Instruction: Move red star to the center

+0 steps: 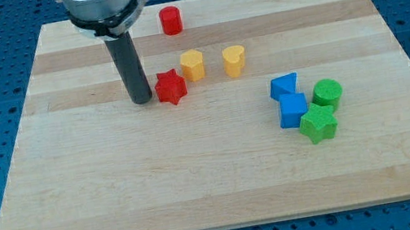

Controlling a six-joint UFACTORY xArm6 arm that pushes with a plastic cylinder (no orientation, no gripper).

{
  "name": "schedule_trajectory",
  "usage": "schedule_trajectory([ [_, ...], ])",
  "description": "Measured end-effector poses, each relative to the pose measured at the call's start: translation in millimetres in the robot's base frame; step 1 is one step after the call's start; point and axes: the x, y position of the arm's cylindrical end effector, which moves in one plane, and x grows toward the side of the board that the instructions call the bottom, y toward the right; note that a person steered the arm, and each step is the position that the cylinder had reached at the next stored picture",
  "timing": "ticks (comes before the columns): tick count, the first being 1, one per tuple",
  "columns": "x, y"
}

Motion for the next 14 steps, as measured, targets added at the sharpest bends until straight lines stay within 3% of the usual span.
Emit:
schedule_trajectory([
  [3, 25.2, 23.1],
  [5, 18.4, -44.3],
  [6, -5.3, -42.9],
  [9, -13.0, 13.1],
  [14, 1.3, 47.0],
])
